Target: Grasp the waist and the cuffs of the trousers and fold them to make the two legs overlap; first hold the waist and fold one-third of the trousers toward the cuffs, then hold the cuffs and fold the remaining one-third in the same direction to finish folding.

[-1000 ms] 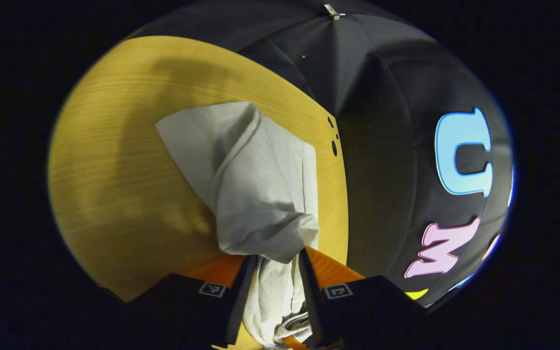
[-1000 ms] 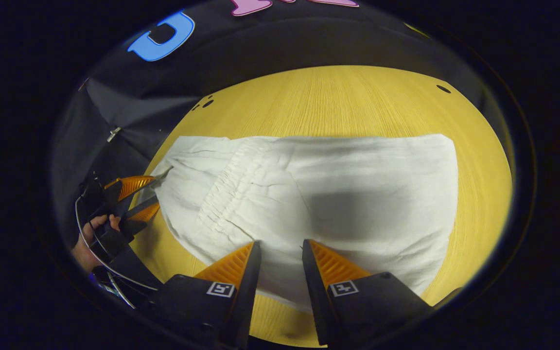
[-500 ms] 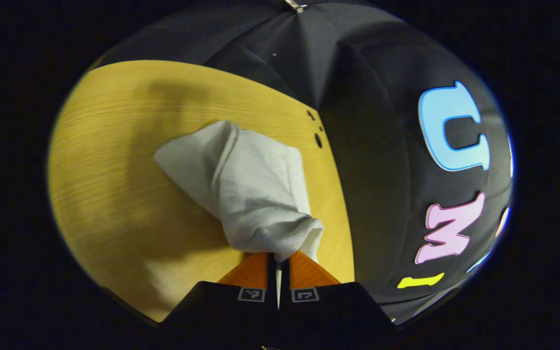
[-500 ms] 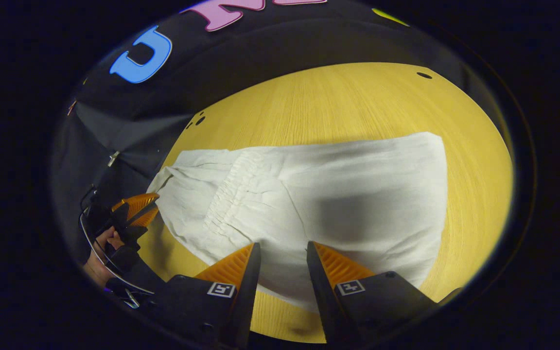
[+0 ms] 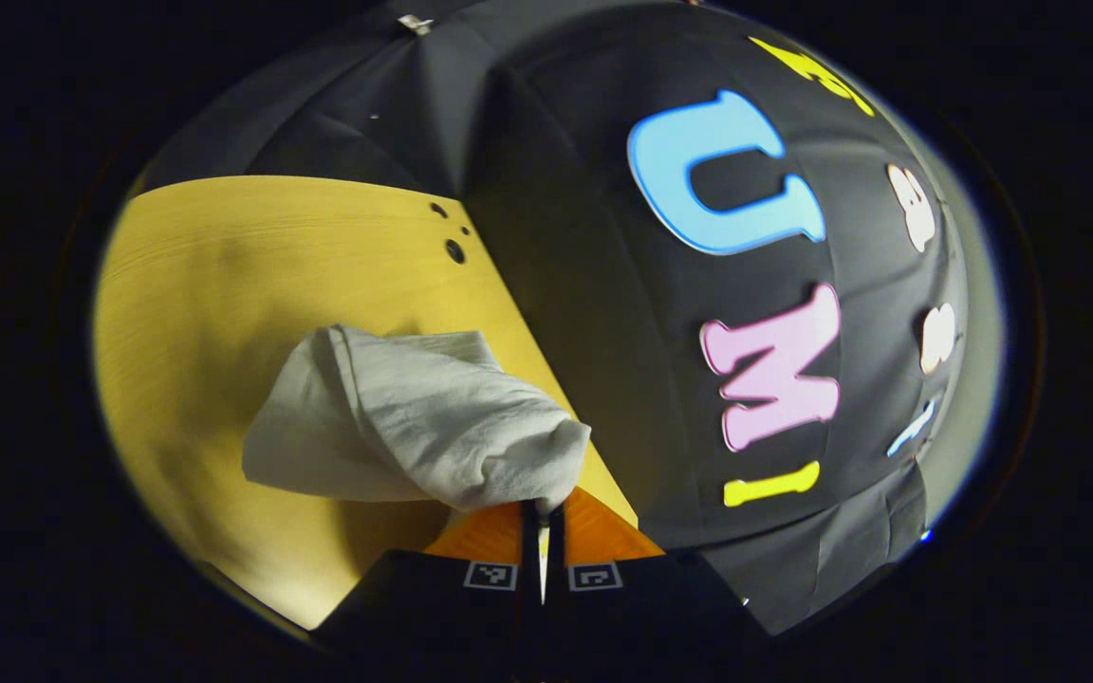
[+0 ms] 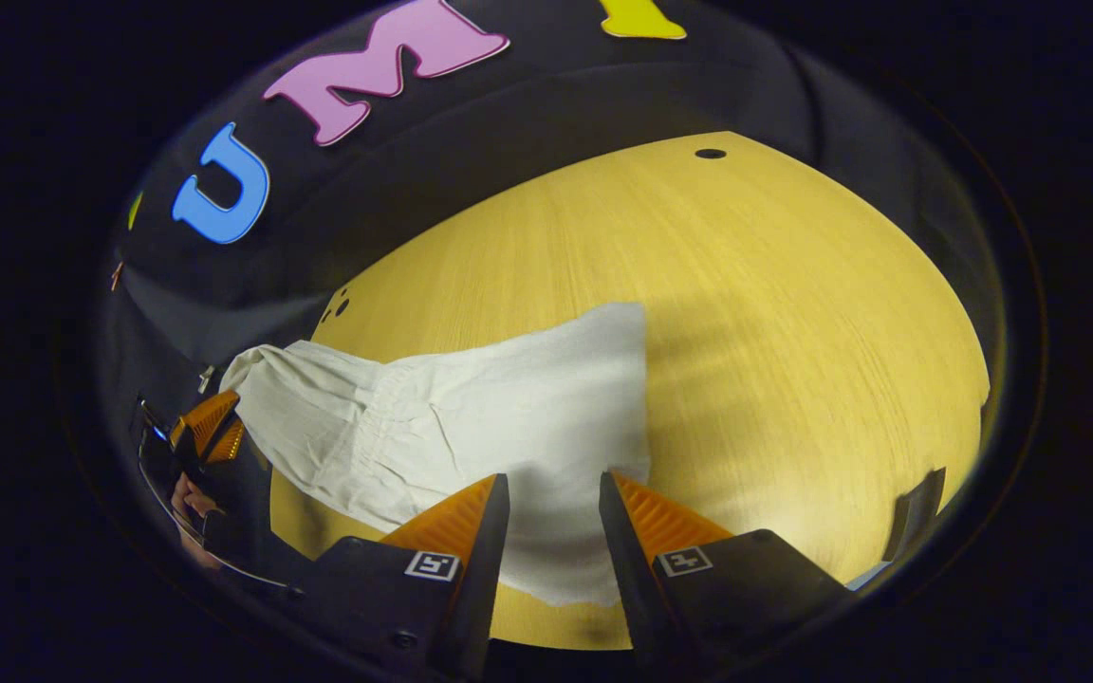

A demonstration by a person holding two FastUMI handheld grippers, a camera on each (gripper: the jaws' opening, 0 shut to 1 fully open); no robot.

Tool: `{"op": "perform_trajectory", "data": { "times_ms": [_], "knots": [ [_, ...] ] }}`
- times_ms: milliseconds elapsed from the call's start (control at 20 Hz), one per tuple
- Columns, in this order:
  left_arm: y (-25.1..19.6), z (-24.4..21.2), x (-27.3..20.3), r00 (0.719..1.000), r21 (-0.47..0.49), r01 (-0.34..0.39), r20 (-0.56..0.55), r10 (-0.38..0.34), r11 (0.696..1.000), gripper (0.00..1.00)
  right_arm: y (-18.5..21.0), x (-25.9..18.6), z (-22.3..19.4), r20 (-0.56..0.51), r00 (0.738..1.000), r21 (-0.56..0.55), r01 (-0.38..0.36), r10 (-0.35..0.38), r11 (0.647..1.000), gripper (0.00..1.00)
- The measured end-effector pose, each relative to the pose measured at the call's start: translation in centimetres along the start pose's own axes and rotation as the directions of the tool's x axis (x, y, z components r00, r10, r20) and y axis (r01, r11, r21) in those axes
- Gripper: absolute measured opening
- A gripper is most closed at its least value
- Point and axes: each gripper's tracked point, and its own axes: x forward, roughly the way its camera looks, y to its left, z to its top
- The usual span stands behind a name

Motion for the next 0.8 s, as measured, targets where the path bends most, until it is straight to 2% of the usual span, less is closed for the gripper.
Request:
{"op": "perform_trajectory", "data": {
  "times_ms": [200, 400, 500, 800],
  "knots": [
    [-4.5, -6.1, 1.5, 0.993, 0.105, 0.057, -0.111, -0.045, 0.993, 0.05, -3.1, -1.9, 0.5, 0.028, 0.999, 0.043, 0.026, -0.027, 0.999, 0.60],
    [-6.8, -13.2, 3.6, 0.971, 0.227, 0.080, -0.240, -0.024, 0.971, 0.05, -5.8, -3.3, 0.4, 0.034, 0.998, 0.074, 0.050, -0.052, 0.996, 0.60],
    [-7.2, -16.9, 4.2, 0.954, 0.294, 0.093, -0.301, -0.001, 0.951, 0.05, -6.6, -3.9, 0.3, 0.039, 0.998, 0.094, 0.055, -0.059, 0.994, 0.60],
    [-4.6, -23.6, 6.4, 0.888, 0.445, 0.103, -0.445, 0.120, 0.890, 0.05, -9.0, -5.6, 0.4, 0.056, 0.996, 0.133, 0.063, -0.071, 0.989, 0.60]
  ]
}}
